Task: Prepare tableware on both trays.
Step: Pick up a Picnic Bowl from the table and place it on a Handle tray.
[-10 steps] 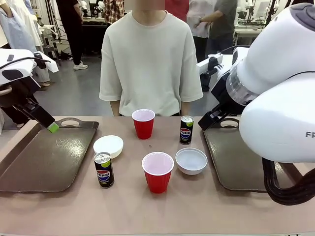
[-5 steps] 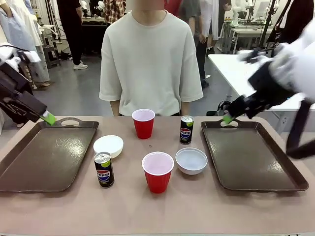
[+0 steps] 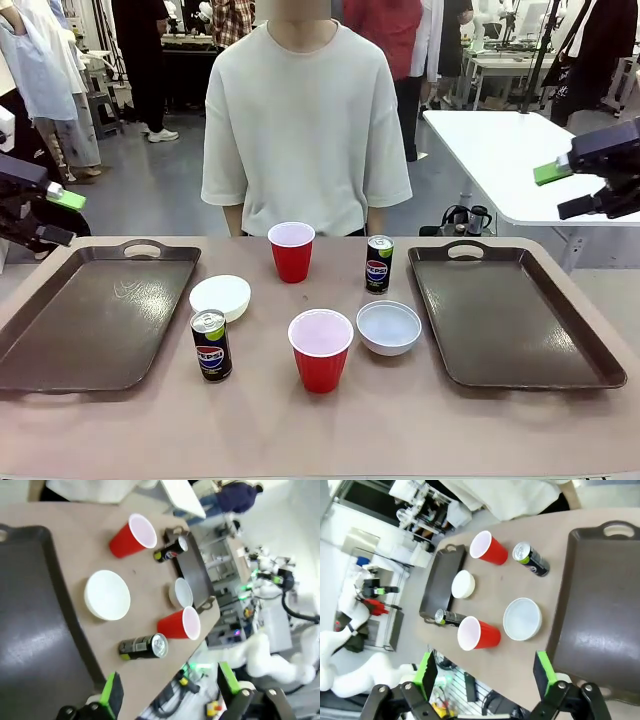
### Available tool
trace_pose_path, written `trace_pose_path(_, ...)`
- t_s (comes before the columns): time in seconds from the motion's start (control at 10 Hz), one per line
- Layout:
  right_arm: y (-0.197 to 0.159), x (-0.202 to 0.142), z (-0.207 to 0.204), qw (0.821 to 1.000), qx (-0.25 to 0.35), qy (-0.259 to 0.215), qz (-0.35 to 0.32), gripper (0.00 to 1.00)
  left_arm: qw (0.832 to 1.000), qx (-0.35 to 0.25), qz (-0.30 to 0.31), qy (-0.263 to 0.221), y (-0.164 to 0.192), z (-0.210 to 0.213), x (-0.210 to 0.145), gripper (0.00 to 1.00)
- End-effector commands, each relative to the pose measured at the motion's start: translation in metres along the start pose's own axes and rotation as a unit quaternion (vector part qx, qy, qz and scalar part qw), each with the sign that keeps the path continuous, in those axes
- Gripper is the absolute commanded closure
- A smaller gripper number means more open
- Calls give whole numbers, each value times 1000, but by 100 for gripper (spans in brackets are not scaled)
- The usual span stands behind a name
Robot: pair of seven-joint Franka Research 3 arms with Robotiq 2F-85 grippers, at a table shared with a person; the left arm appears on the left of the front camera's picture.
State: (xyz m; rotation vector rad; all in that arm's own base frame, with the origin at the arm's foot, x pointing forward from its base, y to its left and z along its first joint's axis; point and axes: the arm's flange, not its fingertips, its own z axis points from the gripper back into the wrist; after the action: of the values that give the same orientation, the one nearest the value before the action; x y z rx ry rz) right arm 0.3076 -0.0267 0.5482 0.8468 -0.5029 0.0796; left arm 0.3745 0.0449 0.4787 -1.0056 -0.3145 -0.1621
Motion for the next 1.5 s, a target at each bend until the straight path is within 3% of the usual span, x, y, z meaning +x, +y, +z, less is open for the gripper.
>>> trace_pose_path(0.0, -19, -36, -14, 1000, 7, 19, -7, 0, 999, 3, 26, -35, 1, 21, -2, 0)
trace_pose_path(0.4, -61, -53, -13, 997, -1, 61, -56, 0, 997, 36, 47, -52, 2, 43, -17, 0)
trace_pose_path(0.7, -56, -61, -12, 997, 6, 65, -43, 0, 995, 83, 50, -39, 0, 53, -19, 0)
trace_pose_path(0.8, -54, -61, -10, 997, -21, 66, -24, 0, 997, 44, 41, -52, 6, 47, -13, 0)
trace_pose_path(0.9, -63, -22, 3, 995, -7, 73, -62, 0, 997, 44, 41, -52, 6, 47, -13, 0)
trace_pose_path(1.4, -63, -22, 3, 995, -7, 73, -62, 0, 997, 44, 41, -52, 6, 47, -13, 0)
